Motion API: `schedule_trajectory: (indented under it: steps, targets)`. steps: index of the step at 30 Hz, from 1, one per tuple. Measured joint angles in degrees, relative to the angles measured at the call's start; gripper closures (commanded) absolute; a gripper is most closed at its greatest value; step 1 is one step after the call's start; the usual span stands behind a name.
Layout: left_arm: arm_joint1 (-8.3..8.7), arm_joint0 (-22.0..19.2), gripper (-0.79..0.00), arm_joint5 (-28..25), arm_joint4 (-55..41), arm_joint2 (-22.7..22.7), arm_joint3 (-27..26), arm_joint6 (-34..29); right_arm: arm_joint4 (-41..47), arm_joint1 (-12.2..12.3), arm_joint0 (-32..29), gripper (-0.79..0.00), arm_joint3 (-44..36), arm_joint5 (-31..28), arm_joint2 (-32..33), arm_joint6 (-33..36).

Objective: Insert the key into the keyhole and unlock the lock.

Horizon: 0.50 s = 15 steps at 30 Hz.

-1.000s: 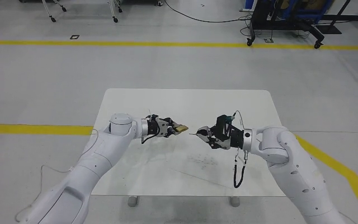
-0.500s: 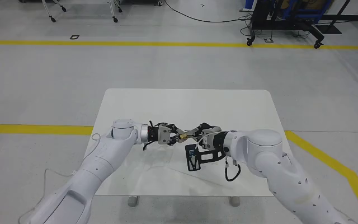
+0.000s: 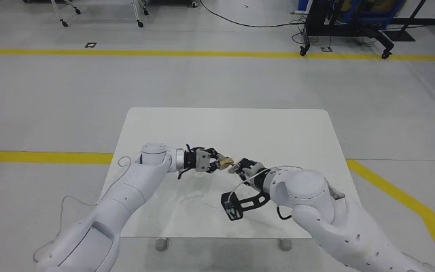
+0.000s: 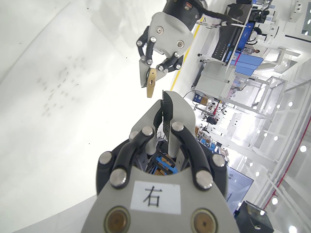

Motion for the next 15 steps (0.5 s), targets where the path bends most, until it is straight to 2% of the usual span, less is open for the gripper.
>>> schedule_trajectory:
  steps: [9, 15]
  targets:
    - [-0.78, -0.2, 0.0, 0.0, 1.0, 0.0, 0.9, 1.0, 7.8, -0.1, 3.9, 0.0, 0.9, 0.0, -5.4, 10.8]
    - [-1.21, 0.2, 0.0, -1.9, 2.0, -0.4, 0.5, 4.6, 15.3, -0.4, 5.9, 0.0, 2.2, 0.0, -7.2, 18.7]
